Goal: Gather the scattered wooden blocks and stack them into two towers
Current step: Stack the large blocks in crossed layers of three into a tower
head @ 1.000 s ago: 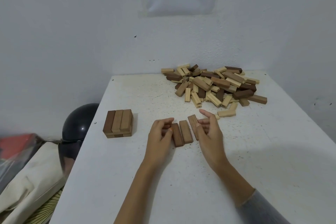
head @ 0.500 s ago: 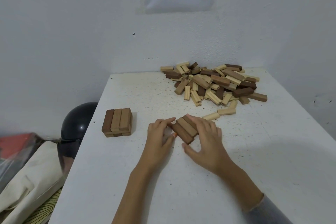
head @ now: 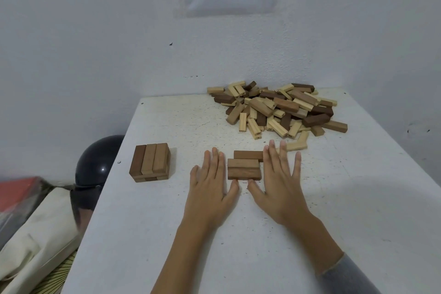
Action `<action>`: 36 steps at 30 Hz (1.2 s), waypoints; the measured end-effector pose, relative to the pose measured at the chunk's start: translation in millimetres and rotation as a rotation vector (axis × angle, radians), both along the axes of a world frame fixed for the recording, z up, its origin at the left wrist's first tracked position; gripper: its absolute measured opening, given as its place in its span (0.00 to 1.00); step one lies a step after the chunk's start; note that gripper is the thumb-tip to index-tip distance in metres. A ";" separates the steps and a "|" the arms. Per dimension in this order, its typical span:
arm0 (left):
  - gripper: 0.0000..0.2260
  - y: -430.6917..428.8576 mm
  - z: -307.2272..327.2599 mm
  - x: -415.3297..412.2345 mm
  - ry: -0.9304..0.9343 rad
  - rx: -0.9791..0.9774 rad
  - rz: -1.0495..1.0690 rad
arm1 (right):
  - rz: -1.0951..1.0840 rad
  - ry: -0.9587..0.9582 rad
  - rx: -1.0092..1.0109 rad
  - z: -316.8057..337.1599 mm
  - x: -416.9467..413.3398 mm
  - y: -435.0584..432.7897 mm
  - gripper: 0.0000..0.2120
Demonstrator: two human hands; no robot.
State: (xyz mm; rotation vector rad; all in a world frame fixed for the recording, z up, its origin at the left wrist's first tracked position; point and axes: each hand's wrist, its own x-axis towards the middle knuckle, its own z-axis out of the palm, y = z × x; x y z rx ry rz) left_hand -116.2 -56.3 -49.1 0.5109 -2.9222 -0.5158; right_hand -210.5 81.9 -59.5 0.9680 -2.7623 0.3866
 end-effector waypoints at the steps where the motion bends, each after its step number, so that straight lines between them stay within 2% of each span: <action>1: 0.37 1.7 0.4 -0.4 0.000 0.005 0.000 | -0.005 0.004 0.005 -0.6 0.4 -0.5 0.43; 8: 0.38 7.7 1.6 -3.3 0.015 0.029 0.000 | 0.032 0.033 0.061 -2.6 -0.1 -0.2 0.37; 17: 0.37 4.0 1.1 -4.9 0.044 0.028 0.009 | 0.004 0.026 0.081 -4.4 -1.0 -1.1 0.37; 22: 0.36 4.7 0.6 -3.4 0.058 0.047 0.006 | -0.022 0.046 0.023 -4.0 0.4 -1.6 0.37; 27: 0.37 5.8 1.2 -4.3 0.041 0.036 0.035 | -0.114 -0.020 -0.102 1.1 2.9 -2.7 0.34; 32: 0.36 5.6 -1.7 -5.8 0.041 -0.029 0.036 | -0.081 -0.014 -0.062 -1.4 1.2 -3.5 0.39; 36: 0.36 6.6 -1.4 -6.2 0.032 -0.031 0.042 | -0.160 -0.093 0.009 0.6 -5.0 -5.9 0.45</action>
